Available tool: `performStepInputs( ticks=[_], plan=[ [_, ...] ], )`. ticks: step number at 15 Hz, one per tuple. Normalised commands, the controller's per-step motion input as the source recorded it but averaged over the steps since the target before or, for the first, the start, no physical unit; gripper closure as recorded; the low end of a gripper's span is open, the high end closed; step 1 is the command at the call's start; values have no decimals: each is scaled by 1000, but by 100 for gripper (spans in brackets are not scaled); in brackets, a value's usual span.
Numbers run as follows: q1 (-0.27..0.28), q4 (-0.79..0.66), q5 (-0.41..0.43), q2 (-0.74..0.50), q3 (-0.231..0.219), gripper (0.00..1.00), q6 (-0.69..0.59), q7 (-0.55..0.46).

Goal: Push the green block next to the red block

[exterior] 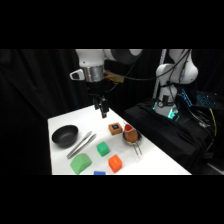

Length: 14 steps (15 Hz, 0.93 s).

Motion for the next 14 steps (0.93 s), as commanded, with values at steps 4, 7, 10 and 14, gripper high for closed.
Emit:
performStepInputs(
  ticks=[4,7,10,14],
  plan=[
    [-21,46,-8,45,10,0,17,-5],
    [-52,127,-18,128,-20,0,95,-45],
    [-69,160,-39,155,-42,0,176,-88],
    [-95,147,-14,213,-48,0,251,-198]
  ],
)
